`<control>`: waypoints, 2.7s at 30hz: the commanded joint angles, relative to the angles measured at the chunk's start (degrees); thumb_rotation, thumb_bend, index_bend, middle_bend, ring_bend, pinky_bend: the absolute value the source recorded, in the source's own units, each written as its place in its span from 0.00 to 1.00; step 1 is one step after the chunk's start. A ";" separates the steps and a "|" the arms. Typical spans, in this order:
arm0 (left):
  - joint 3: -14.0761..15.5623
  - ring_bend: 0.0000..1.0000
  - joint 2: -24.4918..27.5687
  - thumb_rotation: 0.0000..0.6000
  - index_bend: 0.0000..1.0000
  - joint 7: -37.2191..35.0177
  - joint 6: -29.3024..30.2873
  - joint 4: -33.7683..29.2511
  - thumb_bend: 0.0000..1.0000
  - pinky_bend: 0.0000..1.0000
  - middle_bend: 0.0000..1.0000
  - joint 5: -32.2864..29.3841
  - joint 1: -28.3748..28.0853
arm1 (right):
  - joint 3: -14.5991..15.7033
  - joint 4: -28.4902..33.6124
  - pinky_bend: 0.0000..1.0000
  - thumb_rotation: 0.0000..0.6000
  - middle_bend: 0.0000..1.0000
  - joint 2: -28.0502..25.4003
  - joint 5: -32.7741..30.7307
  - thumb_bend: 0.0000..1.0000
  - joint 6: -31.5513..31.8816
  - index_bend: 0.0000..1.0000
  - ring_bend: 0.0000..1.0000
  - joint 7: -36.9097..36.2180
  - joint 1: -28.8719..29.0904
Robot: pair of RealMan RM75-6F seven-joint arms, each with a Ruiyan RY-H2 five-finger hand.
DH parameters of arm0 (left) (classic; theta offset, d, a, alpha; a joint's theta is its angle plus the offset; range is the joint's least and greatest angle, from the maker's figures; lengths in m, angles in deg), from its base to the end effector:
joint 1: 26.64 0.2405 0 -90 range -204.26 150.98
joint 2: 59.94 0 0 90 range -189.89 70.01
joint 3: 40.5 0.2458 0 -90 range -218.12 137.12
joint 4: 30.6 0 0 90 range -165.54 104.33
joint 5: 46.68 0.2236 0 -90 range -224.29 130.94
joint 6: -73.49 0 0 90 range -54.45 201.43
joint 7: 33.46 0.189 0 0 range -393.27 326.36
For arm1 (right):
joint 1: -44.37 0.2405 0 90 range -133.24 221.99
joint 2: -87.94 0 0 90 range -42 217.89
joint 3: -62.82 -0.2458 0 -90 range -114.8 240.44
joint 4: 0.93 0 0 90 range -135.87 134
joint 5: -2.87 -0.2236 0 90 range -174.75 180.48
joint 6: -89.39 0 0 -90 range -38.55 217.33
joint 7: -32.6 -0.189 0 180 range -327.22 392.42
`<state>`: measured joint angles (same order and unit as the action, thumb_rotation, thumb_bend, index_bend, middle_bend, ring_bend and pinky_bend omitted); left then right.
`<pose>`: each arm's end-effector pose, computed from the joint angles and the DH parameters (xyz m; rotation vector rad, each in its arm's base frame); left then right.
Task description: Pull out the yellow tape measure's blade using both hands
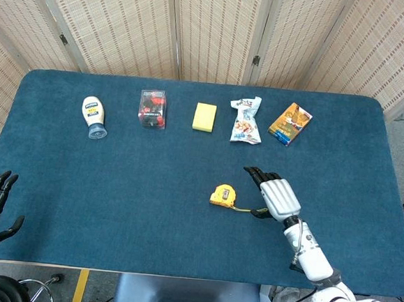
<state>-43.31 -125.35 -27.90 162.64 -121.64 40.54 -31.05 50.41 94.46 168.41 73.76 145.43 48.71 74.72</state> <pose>-0.3021 0.2235 0.1476 -1.3861 -0.7736 -0.8810 -0.1590 -0.3436 -0.0044 1.7861 -1.0522 0.9781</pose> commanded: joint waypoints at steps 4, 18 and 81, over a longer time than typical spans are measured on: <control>0.02 0.03 0.29 1.00 0.06 0.01 -0.22 -0.08 0.35 0.02 0.07 -0.35 0.15 | -1.41 -6.29 0.23 1.00 0.16 6.64 -5.41 0.18 -3.58 0.08 0.22 2.85 4.85; -0.08 0.03 0.55 1.00 0.06 -0.11 -0.88 0.08 0.35 0.02 0.07 -0.93 0.17 | -0.79 -15.67 0.23 1.00 0.16 15.06 -10.49 0.18 -7.49 0.08 0.22 5.15 11.36; -8.77 0.17 -4.53 1.00 0.01 -0.74 -19.43 -7.49 0.35 0.11 0.13 -5.45 -19.01 | -6.00 4.05 0.35 1.00 0.54 6.30 -27.70 0.18 -3.28 0.62 0.48 9.24 18.07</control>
<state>-51.62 -129.16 -29.11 144.14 -128.47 36.20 -49.27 45.08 98.13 175.29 47.19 143.01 58.01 91.87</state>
